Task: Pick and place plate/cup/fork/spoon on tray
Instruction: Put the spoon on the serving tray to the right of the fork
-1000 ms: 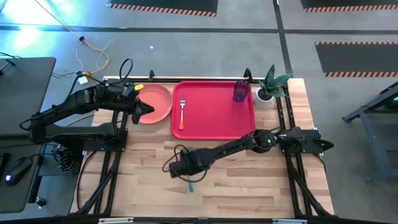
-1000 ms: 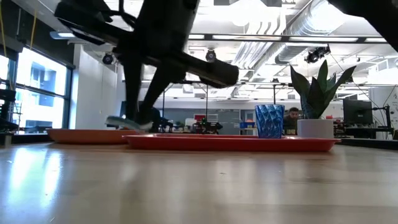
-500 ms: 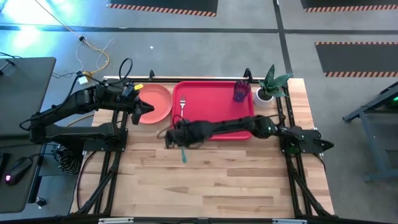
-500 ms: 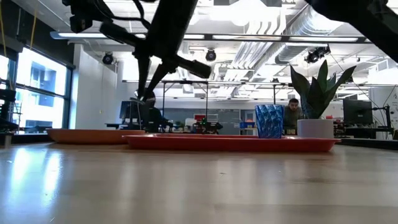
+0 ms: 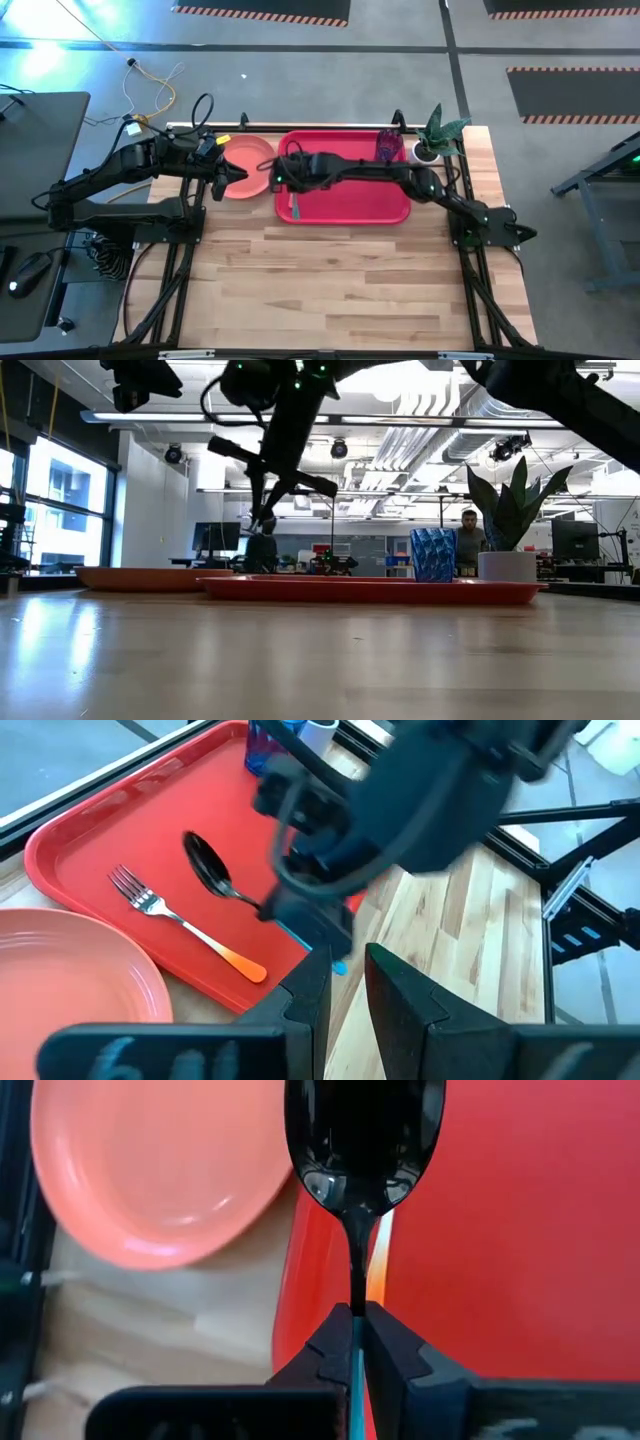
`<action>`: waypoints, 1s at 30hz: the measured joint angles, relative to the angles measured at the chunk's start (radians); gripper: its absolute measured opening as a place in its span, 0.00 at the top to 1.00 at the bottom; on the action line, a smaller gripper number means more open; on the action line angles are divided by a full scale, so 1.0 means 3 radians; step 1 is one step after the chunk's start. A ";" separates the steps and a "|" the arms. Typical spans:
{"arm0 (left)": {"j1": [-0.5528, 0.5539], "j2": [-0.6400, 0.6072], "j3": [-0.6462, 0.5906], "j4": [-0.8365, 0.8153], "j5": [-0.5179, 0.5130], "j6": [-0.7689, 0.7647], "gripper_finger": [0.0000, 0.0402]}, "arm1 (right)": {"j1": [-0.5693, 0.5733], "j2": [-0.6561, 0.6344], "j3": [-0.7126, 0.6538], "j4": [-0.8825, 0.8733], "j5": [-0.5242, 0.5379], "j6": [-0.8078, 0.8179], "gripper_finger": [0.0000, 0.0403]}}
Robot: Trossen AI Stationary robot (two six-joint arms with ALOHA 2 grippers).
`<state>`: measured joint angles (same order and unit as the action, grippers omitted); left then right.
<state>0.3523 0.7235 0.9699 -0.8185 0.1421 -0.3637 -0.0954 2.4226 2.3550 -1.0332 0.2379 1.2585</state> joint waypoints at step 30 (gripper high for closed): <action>0.0001 0.0000 0.0000 -0.0002 -0.0001 -0.0005 0.86 | -0.0497 0.0125 -0.0547 0.0510 -0.0420 -0.0057 1.00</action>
<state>0.3527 0.7235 0.9699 -0.8191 0.1417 -0.3653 -0.2444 2.4602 2.1909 -0.8801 0.1119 1.2415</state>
